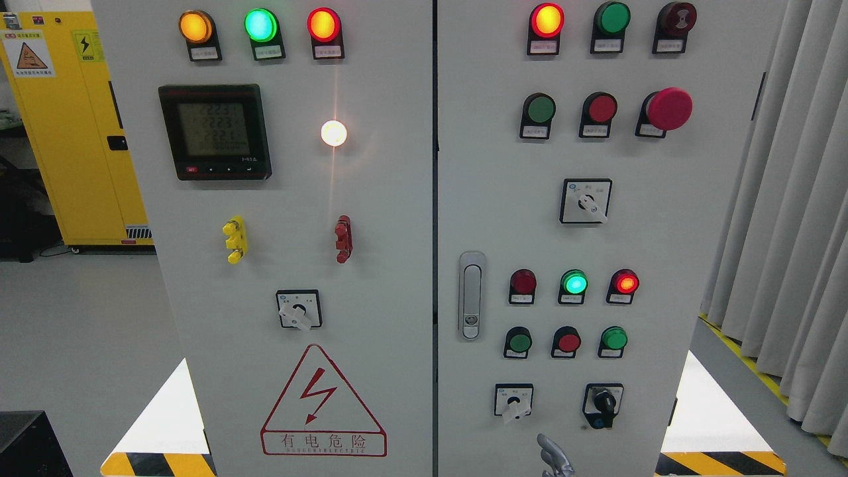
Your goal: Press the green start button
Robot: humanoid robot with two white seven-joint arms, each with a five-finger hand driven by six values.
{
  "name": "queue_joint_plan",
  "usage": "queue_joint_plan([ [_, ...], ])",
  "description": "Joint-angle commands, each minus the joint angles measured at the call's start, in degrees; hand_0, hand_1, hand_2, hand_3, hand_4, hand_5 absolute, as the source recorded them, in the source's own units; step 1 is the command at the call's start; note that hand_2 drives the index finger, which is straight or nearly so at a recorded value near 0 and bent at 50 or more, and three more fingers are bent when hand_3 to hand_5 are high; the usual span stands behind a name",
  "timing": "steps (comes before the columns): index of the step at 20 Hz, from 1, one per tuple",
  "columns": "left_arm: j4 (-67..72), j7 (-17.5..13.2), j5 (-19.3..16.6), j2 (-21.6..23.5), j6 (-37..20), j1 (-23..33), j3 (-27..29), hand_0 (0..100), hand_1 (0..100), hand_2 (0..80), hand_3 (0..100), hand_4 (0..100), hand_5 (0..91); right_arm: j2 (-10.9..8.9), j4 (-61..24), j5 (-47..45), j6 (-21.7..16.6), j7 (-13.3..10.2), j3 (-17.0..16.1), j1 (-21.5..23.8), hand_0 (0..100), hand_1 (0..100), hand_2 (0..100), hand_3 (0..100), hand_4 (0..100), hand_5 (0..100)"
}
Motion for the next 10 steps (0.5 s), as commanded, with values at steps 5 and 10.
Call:
queue_joint_plan([
  [5,0.0,0.0,0.0,0.0,0.0,0.0,0.0,12,56,0.0,0,0,0.0,0.01,-0.1,-0.1,-0.2,-0.1,-0.6,-0.2,32,49,0,9,15,10],
  [10,0.0,0.0,0.0,0.0,0.0,0.0,0.0,12,56,0.0,0,0,0.0,0.10,-0.1,0.9,0.0,-0.3,-0.7,-0.3,32,49,0,9,15,11],
])
